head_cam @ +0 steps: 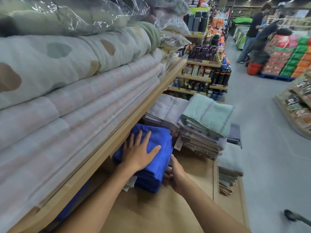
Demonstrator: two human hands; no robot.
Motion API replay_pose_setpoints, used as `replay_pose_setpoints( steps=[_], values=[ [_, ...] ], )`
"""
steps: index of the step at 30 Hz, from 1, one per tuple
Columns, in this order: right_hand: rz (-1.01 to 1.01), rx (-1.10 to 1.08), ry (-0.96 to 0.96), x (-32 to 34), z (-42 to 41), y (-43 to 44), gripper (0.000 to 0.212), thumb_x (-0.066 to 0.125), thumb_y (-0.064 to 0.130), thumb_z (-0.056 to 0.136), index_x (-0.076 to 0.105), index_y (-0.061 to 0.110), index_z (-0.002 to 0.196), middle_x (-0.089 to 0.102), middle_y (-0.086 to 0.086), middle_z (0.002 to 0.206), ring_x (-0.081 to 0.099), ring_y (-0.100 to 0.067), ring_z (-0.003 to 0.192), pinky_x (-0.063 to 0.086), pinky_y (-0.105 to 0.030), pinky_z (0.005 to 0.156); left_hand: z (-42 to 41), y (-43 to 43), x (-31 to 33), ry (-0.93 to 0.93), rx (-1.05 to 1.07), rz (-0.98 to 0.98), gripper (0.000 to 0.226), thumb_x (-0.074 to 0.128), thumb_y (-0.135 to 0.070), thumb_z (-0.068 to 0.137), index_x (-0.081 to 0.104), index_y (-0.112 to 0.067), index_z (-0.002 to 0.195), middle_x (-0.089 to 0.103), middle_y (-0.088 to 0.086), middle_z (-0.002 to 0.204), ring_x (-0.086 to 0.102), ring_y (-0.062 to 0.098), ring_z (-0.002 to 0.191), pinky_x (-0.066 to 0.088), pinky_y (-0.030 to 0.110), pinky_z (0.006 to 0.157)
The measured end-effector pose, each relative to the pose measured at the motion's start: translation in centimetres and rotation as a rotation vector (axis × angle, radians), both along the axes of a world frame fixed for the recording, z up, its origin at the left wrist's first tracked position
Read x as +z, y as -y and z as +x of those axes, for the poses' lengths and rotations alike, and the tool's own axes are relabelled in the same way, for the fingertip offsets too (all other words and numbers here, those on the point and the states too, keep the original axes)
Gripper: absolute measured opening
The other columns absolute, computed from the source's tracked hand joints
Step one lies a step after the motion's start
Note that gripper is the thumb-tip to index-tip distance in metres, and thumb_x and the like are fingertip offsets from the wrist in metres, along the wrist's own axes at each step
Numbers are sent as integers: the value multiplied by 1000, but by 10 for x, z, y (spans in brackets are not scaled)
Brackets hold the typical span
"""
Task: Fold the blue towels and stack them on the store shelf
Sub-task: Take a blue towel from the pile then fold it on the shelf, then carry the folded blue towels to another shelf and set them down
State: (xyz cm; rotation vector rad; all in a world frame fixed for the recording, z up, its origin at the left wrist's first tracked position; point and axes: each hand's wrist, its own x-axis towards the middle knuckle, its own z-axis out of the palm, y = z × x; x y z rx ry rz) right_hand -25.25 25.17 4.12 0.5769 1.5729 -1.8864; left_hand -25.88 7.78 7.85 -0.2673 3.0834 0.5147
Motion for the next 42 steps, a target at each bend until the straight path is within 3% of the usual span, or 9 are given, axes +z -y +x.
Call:
replay_pose_setpoints(
  steps=[2, 4, 7, 10, 14, 20, 25, 33, 42],
  values=[
    [-118, -60, 57, -3, -2, 4, 57, 49, 66, 95, 64, 12, 107, 72, -2, 65, 68, -17, 56, 50, -28, 52, 0, 1, -1, -56, 21, 34, 108, 17, -91, 73, 8, -29, 161, 10, 2, 169, 12, 28, 154, 12, 49, 124],
    [-211, -108, 88, -5, -1, 8, 69, 61, 69, 85, 67, 5, 109, 78, -14, 88, 74, -30, 89, 61, -41, 78, -1, 6, -2, -100, 42, 144, 118, 22, -92, 69, 13, -18, 160, 16, 5, 168, 18, 25, 153, 19, 46, 123],
    [-364, -122, 98, -5, 6, 8, 81, 77, 68, 74, 71, 4, 121, 73, -20, 118, 70, -37, 111, 54, -51, 99, 1, 15, -4, -85, 46, 380, 123, 31, -97, 64, 14, -21, 161, 12, 3, 168, 12, 16, 155, 17, 42, 125],
    [-474, -41, -17, -4, 13, 8, 77, 70, 71, 81, 66, 15, 135, 66, -13, 134, 64, -30, 124, 44, -47, 111, 8, 22, -5, -85, 25, 519, 125, 33, -101, 61, 22, -24, 160, 17, 0, 168, 14, 10, 153, 16, 40, 125],
    [-384, 29, -167, -3, 26, 8, 71, 59, 74, 87, 60, 26, 139, 68, -3, 134, 64, -21, 125, 41, -46, 114, 25, 21, -5, -143, 21, 447, 116, 24, -101, 66, 23, -33, 159, 21, -6, 166, 18, 8, 152, 22, 46, 123],
    [-487, 51, -208, 12, 52, -6, 72, 71, 58, 86, 54, 17, 143, 64, -12, 137, 61, -31, 127, 45, -49, 111, 55, -4, 16, -134, 11, 460, 106, 22, -101, 67, 13, -45, 157, 11, -14, 167, 13, 14, 154, 21, 56, 121],
    [-455, 10, -347, 40, 70, -63, 88, 83, 57, 74, 51, 15, 145, 64, -13, 138, 61, -31, 127, 46, -50, 110, 88, -66, 57, -274, -58, 448, 101, 22, -96, 73, 8, -44, 158, 9, -13, 168, 12, 10, 153, 19, 49, 123],
    [-342, -14, -568, 78, 145, -262, 82, 73, 54, 86, 44, 12, 150, 54, -18, 148, 50, -35, 138, 38, -53, 116, 149, -254, 96, -370, -266, 474, 110, 23, -95, 69, 0, -36, 160, 0, -22, 167, 8, 10, 154, 22, 51, 120],
    [-166, -151, -478, 5, 285, -529, 57, 64, 48, 97, 49, 23, 146, 58, -13, 145, 55, -34, 134, 51, -44, 105, 252, -514, 12, -203, -426, 682, 103, 35, -89, 77, 13, -32, 160, 18, -17, 165, 21, 11, 151, 29, 49, 118]
  ],
)
